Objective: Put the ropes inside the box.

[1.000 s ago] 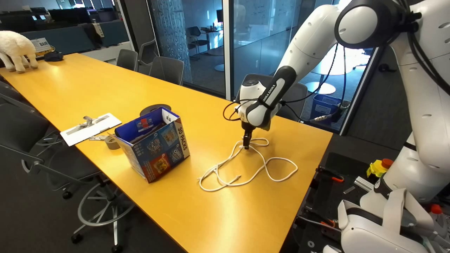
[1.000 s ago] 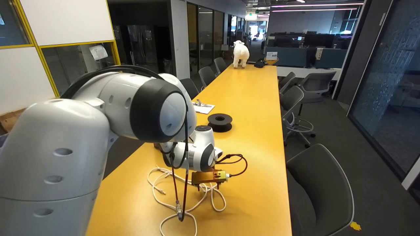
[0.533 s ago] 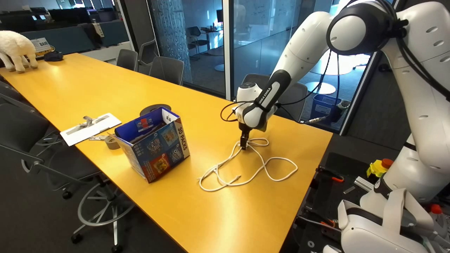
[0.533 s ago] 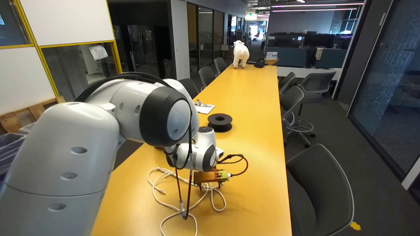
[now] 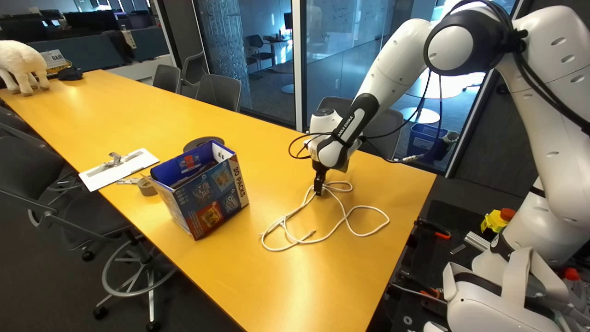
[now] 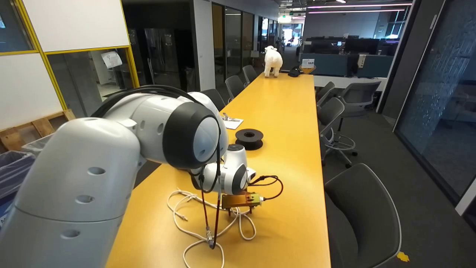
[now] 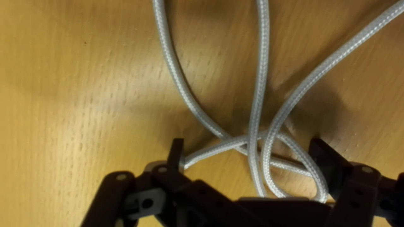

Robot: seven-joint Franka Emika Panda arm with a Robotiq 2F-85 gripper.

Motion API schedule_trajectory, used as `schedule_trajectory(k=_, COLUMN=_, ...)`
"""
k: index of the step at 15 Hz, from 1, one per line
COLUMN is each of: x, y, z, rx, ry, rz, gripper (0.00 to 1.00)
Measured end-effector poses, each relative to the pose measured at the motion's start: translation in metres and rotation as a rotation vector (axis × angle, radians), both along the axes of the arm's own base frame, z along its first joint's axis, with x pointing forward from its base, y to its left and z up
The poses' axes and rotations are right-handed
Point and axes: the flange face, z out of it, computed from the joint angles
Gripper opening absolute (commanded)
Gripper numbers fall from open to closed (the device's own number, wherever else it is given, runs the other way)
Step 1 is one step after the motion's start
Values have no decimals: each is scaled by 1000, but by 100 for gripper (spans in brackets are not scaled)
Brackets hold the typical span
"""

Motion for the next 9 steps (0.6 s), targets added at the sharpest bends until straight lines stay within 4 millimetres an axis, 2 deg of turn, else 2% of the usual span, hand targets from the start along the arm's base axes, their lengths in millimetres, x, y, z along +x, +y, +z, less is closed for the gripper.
schedule_trajectory(k=9, x=-1, y=-10, z=-1, rx=40, ry=8, rz=-80, gripper=100)
